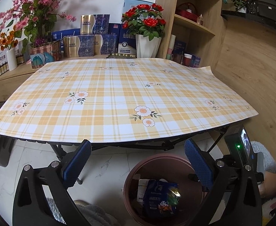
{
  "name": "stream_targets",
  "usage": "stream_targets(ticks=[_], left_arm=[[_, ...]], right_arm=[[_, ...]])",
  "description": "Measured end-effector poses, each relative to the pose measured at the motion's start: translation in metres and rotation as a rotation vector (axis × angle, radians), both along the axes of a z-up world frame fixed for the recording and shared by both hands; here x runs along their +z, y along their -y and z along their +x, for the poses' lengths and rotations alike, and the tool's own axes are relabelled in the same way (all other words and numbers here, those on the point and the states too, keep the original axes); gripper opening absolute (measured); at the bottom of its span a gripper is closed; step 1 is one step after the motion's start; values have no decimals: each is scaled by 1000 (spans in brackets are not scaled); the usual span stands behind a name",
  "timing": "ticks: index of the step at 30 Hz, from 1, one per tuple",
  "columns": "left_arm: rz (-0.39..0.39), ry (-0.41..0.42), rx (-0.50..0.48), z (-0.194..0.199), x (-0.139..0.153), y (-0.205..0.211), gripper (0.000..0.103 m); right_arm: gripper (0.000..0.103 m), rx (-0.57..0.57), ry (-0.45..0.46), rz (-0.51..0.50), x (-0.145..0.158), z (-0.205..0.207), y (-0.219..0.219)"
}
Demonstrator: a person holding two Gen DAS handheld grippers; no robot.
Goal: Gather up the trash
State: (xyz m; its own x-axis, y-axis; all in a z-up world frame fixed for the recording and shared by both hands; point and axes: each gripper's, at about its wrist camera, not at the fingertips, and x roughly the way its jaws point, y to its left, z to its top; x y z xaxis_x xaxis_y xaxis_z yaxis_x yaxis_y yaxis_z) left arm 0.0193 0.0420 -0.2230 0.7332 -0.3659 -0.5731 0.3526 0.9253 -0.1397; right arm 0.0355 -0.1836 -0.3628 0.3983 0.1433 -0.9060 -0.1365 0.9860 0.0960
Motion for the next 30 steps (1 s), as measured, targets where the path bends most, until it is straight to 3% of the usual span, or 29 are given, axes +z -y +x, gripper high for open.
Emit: stream_targets(ticks=[5, 15, 18, 22, 30], left_arm=[[-5, 2, 11, 0, 1, -1, 97], [-3, 34, 23, -2, 9, -1, 97], [0, 85, 2, -2, 27, 2, 97], [-27, 146, -30, 5, 70, 8, 97], [-34, 330, 11, 0, 185, 20, 97]], right_arm=[[88, -24, 68, 6, 15, -5, 6], [97, -100, 174, 11, 52, -10, 26], [97, -107, 242, 17, 88, -11, 32], [97, -130, 389, 1, 160, -12, 38], [97, -164, 619, -59, 280, -24, 43]])
